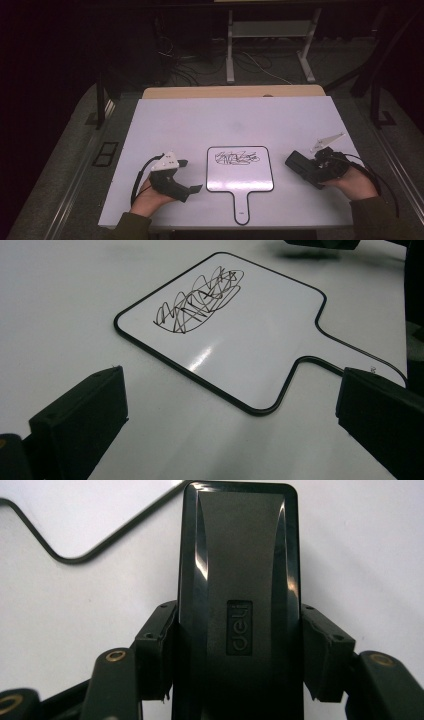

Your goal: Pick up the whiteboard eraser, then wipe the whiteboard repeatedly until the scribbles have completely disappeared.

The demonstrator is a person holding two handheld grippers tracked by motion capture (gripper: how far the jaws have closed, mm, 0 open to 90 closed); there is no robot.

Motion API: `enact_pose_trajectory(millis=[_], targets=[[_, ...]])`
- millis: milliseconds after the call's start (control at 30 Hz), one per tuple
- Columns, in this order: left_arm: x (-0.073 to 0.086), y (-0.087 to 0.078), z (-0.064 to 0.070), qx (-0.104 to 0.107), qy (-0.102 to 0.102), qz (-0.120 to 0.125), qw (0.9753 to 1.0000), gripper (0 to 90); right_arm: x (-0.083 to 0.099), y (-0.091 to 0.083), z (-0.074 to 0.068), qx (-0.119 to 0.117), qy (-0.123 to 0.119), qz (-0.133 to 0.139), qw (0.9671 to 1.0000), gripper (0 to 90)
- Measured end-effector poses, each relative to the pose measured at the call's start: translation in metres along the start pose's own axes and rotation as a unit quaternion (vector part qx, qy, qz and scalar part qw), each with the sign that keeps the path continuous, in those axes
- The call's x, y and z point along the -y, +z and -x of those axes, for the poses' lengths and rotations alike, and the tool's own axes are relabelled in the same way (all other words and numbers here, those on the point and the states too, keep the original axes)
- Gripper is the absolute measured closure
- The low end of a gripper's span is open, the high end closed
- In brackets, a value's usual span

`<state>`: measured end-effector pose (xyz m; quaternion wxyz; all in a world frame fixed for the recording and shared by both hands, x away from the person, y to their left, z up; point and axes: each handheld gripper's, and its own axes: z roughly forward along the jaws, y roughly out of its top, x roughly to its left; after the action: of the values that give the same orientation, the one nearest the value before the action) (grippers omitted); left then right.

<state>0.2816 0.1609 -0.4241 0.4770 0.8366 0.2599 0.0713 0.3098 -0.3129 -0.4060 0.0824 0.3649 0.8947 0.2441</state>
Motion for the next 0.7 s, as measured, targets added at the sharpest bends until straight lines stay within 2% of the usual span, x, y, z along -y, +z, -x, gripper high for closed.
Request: enact_pose_trajectory(millis=[400, 700], targets=[[-0.001, 0.003, 0.003, 0.002, 0.005, -0.003, 1.0000, 0.0, -0.020, -0.002, 0.000, -0.016, -0.012, 0.028, 0.9994, 38.6], [0.000, 0.001, 0.002, 0.003, -0.002, 0.002, 1.0000, 0.0, -0.041, -0.001, -0.003, -0.030, -0.021, 0.045, 0.9983, 38.7]])
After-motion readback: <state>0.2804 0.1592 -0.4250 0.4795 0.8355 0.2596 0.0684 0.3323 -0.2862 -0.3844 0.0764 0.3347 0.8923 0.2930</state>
